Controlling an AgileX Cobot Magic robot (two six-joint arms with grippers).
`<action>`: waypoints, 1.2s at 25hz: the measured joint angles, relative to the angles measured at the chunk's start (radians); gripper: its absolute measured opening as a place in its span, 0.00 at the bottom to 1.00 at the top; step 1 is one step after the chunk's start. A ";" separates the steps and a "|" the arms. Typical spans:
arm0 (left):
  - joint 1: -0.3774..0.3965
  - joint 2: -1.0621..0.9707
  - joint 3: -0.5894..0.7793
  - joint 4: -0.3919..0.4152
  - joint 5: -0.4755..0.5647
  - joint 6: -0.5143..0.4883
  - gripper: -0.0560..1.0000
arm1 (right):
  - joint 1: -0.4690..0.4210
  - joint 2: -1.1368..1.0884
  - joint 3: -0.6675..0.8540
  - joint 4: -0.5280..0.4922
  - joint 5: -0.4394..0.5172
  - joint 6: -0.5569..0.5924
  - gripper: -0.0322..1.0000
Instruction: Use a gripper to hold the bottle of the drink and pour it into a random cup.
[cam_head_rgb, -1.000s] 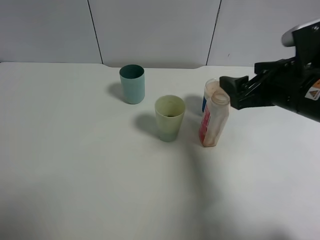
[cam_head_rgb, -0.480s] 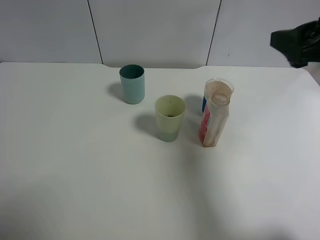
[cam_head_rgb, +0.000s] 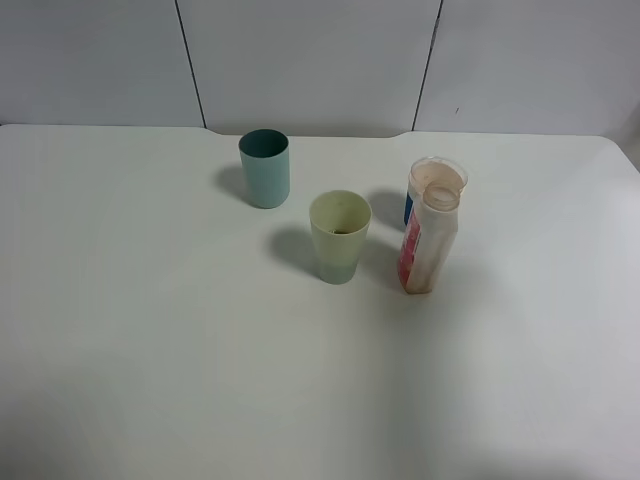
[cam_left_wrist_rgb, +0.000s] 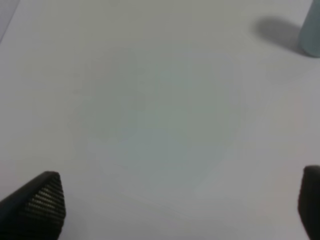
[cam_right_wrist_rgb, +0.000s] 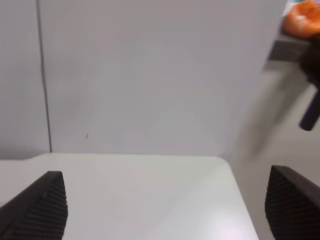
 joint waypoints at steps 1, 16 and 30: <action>0.000 0.000 0.000 0.000 0.000 0.000 0.93 | -0.004 -0.035 0.000 0.005 0.012 0.000 0.79; 0.000 0.000 0.000 0.000 0.000 0.000 0.93 | -0.007 -0.273 -0.001 0.027 0.508 -0.022 0.79; 0.000 0.000 0.000 0.000 0.000 0.000 0.93 | -0.007 -0.428 0.012 0.079 0.649 -0.023 0.79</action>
